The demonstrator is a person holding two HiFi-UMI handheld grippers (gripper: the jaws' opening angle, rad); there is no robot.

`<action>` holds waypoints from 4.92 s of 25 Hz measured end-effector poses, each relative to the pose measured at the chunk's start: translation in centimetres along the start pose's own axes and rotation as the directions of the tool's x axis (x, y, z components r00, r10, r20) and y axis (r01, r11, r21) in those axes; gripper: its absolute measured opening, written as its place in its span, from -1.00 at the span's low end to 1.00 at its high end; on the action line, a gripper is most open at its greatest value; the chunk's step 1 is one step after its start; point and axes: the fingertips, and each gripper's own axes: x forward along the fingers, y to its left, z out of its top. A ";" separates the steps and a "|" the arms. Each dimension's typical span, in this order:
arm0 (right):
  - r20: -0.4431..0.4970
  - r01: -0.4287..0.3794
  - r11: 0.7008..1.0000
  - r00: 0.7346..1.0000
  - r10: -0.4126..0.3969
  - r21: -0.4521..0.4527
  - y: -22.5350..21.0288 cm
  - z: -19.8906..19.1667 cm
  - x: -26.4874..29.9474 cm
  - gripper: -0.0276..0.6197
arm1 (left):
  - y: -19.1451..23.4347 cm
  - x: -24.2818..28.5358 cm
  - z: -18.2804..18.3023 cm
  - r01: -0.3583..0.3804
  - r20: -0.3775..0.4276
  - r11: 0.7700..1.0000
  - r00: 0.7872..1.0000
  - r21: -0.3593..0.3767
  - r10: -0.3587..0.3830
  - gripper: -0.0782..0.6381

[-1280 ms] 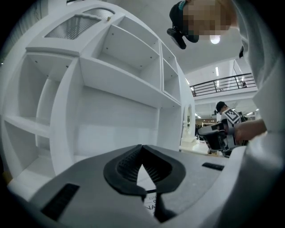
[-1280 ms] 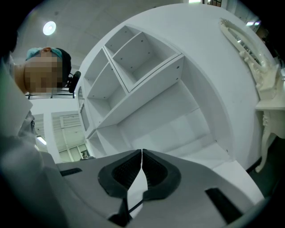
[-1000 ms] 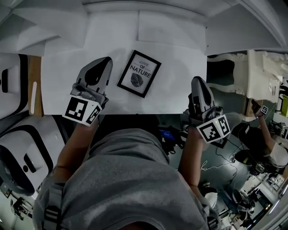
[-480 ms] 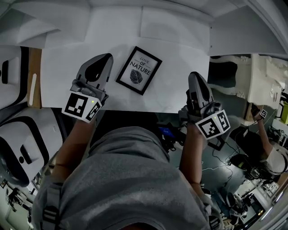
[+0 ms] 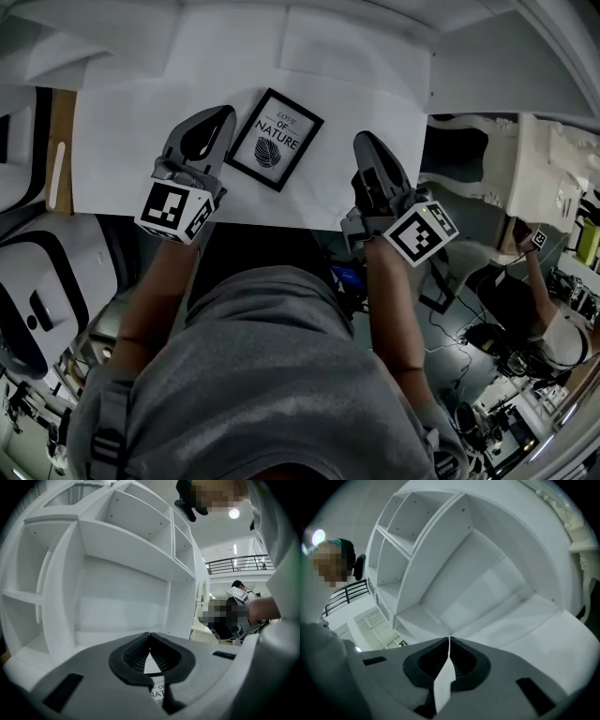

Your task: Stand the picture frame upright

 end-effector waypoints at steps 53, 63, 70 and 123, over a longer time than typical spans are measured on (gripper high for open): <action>-0.378 0.569 0.800 0.709 -0.595 -0.191 -15.4 -17.9 6.9 -0.48 | 2.1 8.3 -21.7 -0.019 -0.532 0.999 0.846 -0.027 0.001 -0.46; -0.401 0.562 0.805 0.704 -0.586 -0.190 -15.7 -17.7 7.4 -0.65 | 1.8 8.1 -21.8 -0.033 -0.539 0.999 0.842 -0.026 0.014 -0.55; -0.464 0.502 0.837 0.702 -0.541 -0.217 -15.7 -17.6 8.5 -0.66 | 2.1 7.6 -21.9 -0.074 -0.541 0.996 0.840 -0.041 0.040 -0.55; -0.747 -0.100 0.971 0.658 -0.098 -0.215 -14.7 -19.2 6.7 -0.66 | -2.5 2.0 -23.4 -0.091 -0.569 0.980 0.822 -0.180 -0.028 -0.52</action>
